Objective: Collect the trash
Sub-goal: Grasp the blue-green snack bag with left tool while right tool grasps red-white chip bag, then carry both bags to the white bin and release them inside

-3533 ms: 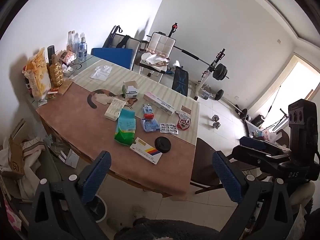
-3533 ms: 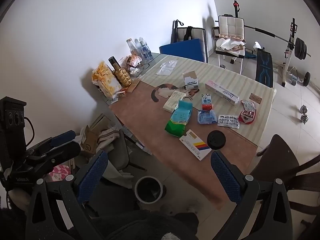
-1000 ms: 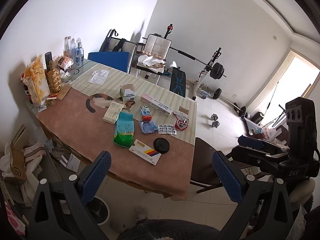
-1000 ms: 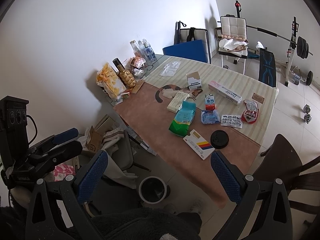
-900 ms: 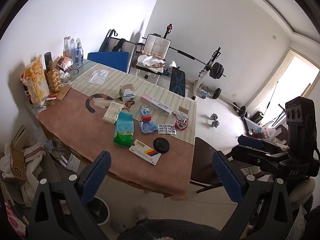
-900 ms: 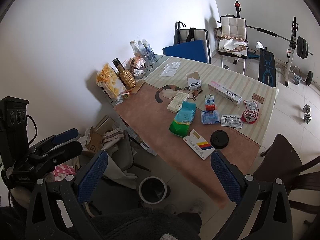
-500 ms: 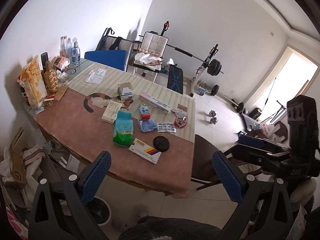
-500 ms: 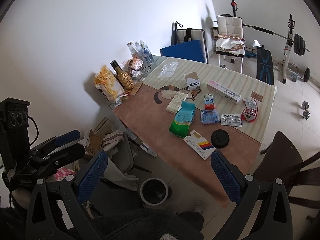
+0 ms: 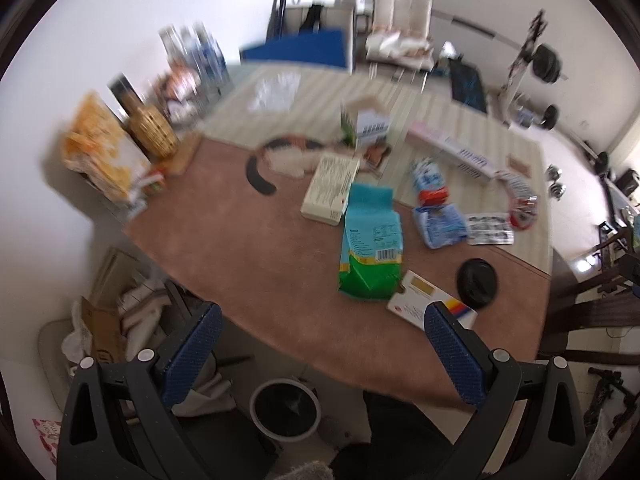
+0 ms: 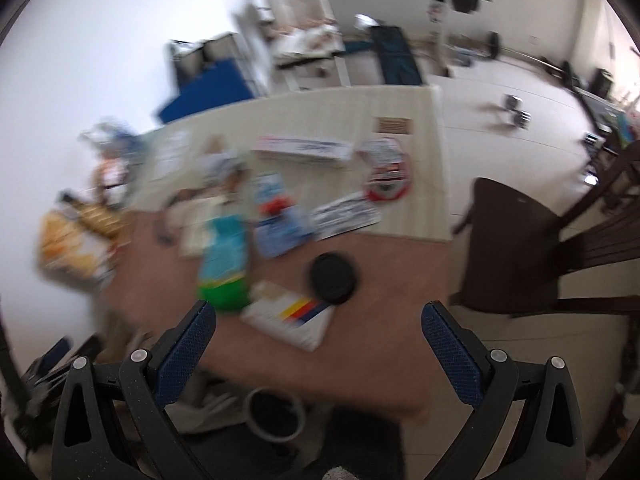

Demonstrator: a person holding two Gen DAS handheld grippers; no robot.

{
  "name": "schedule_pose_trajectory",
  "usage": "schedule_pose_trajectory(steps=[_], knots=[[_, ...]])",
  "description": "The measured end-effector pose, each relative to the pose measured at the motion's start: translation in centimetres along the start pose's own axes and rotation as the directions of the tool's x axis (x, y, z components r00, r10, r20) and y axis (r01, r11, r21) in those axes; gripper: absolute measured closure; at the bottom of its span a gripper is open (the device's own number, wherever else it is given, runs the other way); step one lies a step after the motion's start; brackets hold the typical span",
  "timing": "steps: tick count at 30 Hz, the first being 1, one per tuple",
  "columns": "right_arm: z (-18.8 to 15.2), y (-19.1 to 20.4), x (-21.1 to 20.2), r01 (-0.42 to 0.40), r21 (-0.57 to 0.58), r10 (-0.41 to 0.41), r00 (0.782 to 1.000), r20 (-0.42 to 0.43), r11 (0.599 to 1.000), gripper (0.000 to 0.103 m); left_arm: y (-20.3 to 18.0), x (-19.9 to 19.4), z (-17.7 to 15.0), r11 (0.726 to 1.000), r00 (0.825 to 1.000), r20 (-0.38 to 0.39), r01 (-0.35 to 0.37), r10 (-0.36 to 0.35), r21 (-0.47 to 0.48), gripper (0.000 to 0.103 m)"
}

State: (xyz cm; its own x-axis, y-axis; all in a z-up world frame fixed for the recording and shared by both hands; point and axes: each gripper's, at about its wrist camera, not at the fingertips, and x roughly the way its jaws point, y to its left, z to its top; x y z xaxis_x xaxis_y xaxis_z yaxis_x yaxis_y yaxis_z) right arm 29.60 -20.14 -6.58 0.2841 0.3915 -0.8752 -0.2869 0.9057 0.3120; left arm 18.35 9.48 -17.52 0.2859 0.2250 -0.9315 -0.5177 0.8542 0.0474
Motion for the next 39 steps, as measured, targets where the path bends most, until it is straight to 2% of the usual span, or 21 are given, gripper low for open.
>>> schedule_pose_trajectory(steps=[2,4,6,11,14,16,17,19,22,26,28,29,31,32,33,37,38,39], knots=[[2.8,-1.8,3.8,0.05,0.024,-0.049,0.998,-0.028,0.998,0.0,-0.5,3.7,1.7,1.0,0.997,-0.07,0.017,-0.018,-0.017,0.0],[5.5,-3.3,7.6,0.073,0.048,-0.069,0.995,-0.074,0.996,0.0,-1.2,8.5,3.6,0.998,0.984,-0.171,0.044,-0.049,-0.034,0.0],[7.9,-4.5,11.9,0.099,0.064,-0.091,0.989,-0.119,0.993,0.0,-2.5,12.0,4.5,0.998,0.969,-0.238,0.057,-0.063,-0.032,0.0],[12.9,-6.6,21.3,0.154,0.074,-0.136,0.967,-0.214,0.985,0.0,-5.2,20.7,6.6,0.997,0.915,-0.398,0.079,-0.071,0.004,0.0],[14.6,-7.2,25.3,0.182,0.066,-0.16,0.953,-0.258,0.981,0.0,-6.1,24.0,6.3,0.997,0.879,-0.472,0.08,-0.065,0.012,0.0],[15.6,-7.6,27.4,0.206,0.052,-0.185,0.944,-0.274,0.977,0.0,-6.6,25.2,5.9,0.996,0.861,-0.505,0.084,-0.066,0.013,0.0],[16.2,-7.9,28.4,0.222,0.044,-0.201,0.938,-0.282,0.974,0.0,-6.7,25.5,5.9,0.996,0.857,-0.511,0.083,-0.064,0.014,0.0],[17.0,-8.3,30.1,0.24,0.031,-0.221,0.931,-0.29,0.97,0.0,-6.9,25.8,5.8,0.997,0.855,-0.516,0.072,-0.052,0.019,0.001],[18.1,-8.5,32.3,0.248,0.012,-0.232,0.923,-0.308,0.969,0.0,-6.8,25.7,6.2,0.999,0.86,-0.51,0.047,-0.035,0.01,0.017],[18.8,-8.3,33.9,0.248,-0.015,-0.24,0.917,-0.32,0.969,0.001,-6.4,25.0,6.9,0.999,0.873,-0.485,0.036,-0.041,-0.018,0.019],[18.9,-8.1,34.4,0.244,-0.027,-0.24,0.915,-0.323,0.969,0.013,-6.1,23.9,7.3,0.999,0.878,-0.476,0.034,-0.043,-0.026,0.02],[18.9,-8.0,34.4,0.242,-0.028,-0.238,0.915,-0.325,0.97,0.027,-6.4,24.0,7.5,0.999,0.88,-0.473,0.032,-0.041,-0.026,0.021],[18.9,-7.8,34.6,0.227,-0.03,-0.225,0.921,-0.318,0.973,0.036,-6.6,23.3,7.8,0.999,0.885,-0.464,0.028,-0.036,-0.024,0.021],[19.0,-7.4,34.5,0.225,-0.037,-0.225,0.923,-0.313,0.974,0.046,-6.7,22.7,8.1,0.999,0.888,-0.458,0.028,-0.035,-0.023,0.021],[19.0,-7.2,34.2,0.224,-0.045,-0.227,0.926,-0.302,0.974,0.059,-6.7,22.0,8.5,0.999,0.893,-0.449,0.027,-0.033,-0.021,0.021],[18.8,-6.9,33.3,0.215,-0.048,-0.22,0.931,-0.291,0.975,0.063,-6.3,18.9,10.2,1.0,0.911,-0.411,0.026,-0.029,-0.015,0.021],[18.8,-6.9,32.9,0.208,-0.048,-0.213,0.934,-0.287,0.977,0.065,-6.1,18.1,10.5,1.0,0.924,-0.382,-0.01,0.006,-0.009,0.021],[18.8,-6.9,32.4,0.203,-0.047,-0.208,0.937,-0.282,0.978,0.067,-5.9,17.0,10.7,1.0,0.93,-0.368,-0.01,0.006,-0.009,0.021]])
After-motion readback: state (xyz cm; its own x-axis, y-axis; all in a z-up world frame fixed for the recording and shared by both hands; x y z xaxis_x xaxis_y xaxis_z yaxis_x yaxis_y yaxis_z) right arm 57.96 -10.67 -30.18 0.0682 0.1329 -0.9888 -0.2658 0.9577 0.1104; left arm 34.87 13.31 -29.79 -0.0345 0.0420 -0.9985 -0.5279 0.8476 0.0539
